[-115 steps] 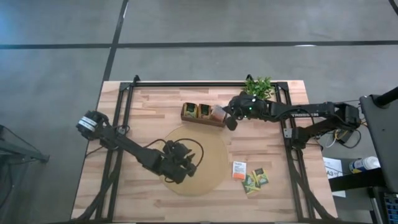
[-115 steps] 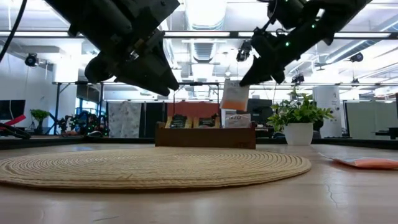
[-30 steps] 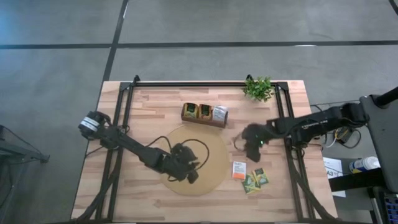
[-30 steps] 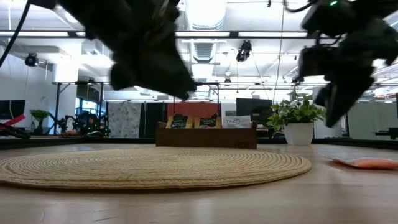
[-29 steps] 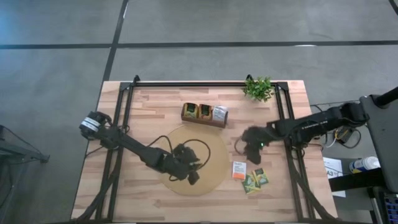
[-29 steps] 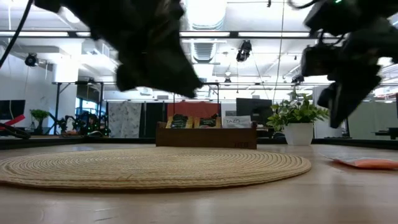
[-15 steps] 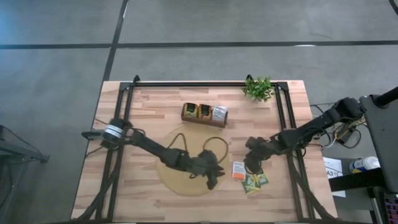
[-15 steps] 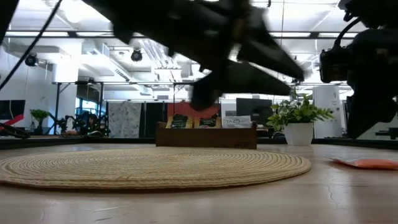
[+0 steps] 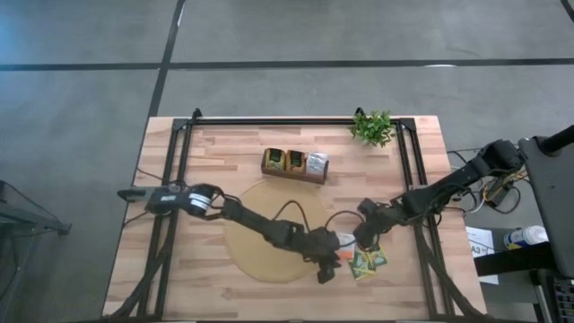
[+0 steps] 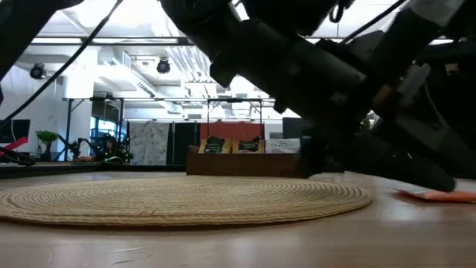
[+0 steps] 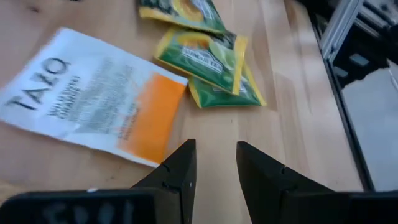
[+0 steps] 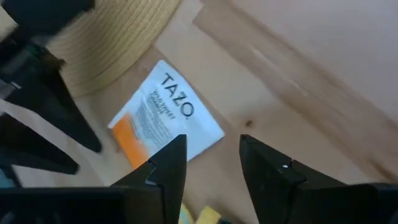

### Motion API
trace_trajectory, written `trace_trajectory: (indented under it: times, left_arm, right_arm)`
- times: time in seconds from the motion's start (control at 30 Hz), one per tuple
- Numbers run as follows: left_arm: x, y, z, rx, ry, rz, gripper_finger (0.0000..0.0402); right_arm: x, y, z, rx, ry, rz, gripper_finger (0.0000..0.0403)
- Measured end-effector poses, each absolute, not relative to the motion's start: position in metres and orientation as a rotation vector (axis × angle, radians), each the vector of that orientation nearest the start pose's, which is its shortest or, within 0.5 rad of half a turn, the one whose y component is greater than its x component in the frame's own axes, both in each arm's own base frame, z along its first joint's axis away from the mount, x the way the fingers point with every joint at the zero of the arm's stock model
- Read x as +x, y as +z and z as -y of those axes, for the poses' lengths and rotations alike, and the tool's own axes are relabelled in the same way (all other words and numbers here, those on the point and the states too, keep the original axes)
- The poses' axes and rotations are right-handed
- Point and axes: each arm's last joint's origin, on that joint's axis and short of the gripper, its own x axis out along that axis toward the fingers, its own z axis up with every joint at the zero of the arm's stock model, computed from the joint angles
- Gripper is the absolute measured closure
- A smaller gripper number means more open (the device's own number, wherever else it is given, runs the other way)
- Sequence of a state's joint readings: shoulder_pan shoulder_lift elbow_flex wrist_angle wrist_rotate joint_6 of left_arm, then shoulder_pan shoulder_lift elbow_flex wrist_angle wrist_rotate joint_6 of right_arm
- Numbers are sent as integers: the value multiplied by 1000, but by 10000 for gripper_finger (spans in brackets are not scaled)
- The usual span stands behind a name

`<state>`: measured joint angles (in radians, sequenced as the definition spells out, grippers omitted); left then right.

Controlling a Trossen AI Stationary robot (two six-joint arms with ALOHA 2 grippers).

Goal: Pick & Place Tea
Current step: Put the orange tea bag into the right section of the wooden organizer

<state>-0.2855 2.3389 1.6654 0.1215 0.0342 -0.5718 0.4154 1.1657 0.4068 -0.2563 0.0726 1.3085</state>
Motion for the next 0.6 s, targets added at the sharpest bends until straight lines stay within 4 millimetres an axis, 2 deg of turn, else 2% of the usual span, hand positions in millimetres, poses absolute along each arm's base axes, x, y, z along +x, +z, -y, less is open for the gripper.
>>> trace_trajectory:
  times: [0.27, 0.6]
  left_arm:
    - [499, 132, 139, -484, -98, -618, 292]
    - [504, 147, 139, -488, -105, -577, 292]
  right_arm:
    - [172, 136, -76, 1009, -378, -1021, 257]
    - [174, 124, -77, 1017, -413, -1040, 257]
